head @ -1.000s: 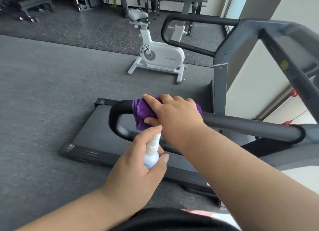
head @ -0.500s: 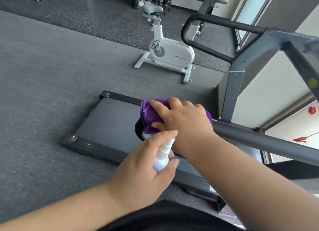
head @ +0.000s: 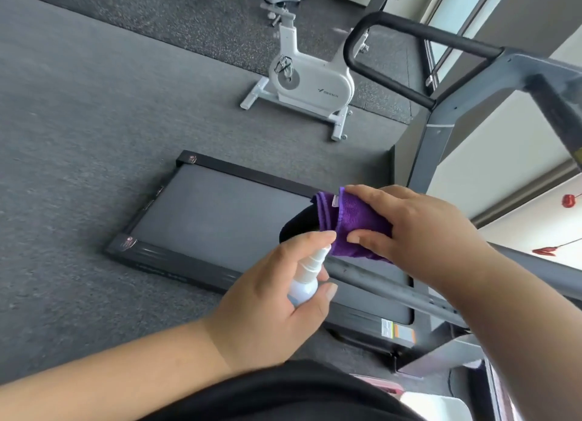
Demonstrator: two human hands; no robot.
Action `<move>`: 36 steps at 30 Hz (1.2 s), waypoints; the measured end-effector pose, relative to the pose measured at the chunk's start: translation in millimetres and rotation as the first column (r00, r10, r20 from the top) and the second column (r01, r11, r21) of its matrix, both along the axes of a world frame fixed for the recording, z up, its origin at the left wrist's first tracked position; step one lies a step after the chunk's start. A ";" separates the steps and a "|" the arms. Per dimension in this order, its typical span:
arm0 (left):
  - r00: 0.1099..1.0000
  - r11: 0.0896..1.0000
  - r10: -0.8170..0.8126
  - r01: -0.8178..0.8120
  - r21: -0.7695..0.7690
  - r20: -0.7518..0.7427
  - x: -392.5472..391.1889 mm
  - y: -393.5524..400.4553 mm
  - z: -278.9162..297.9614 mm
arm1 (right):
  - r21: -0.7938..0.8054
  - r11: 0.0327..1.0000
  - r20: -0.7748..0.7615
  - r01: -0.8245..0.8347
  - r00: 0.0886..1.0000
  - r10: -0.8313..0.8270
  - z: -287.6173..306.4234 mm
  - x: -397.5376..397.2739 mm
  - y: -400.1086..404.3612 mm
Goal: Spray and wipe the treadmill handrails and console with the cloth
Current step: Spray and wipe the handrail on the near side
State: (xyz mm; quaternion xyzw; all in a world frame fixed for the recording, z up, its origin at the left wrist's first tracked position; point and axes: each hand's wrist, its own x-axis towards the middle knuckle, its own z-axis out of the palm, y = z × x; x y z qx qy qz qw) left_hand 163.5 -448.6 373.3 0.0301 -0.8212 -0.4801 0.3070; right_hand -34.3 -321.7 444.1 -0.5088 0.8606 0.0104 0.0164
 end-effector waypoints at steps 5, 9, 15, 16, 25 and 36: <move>0.999 0.999 -0.039 0.039 0.006 -0.031 4.7 -21.3 -1.2 | 0.230 0.972 -0.127 -0.035 0.990 0.066 0.7 25.2 -68.0; 0.994 0.995 -0.097 0.096 -0.023 -0.049 0.3 -26.7 2.8 | 0.587 0.810 -0.197 -0.007 0.969 0.151 -13.3 50.6 -134.5; 0.986 0.989 -0.151 0.151 -0.011 -0.063 14.5 -55.5 -9.8 | 0.328 0.945 0.057 0.023 0.997 -0.045 7.3 33.1 -97.7; 0.987 0.989 -0.147 0.147 -0.006 -0.060 16.7 -61.2 -11.6 | 0.262 0.961 0.149 0.087 0.980 -0.130 15.6 27.1 -83.4; 0.983 0.986 -0.164 0.165 0.007 -0.088 26.4 -91.5 -15.1 | 0.309 0.934 -0.138 0.182 0.980 -0.146 -0.1 45.3 -100.6; 0.976 0.979 -0.201 0.202 -0.002 -0.083 31.0 -93.4 -14.4 | 0.843 0.534 -0.216 0.064 0.950 0.227 -86.6 80.5 -182.2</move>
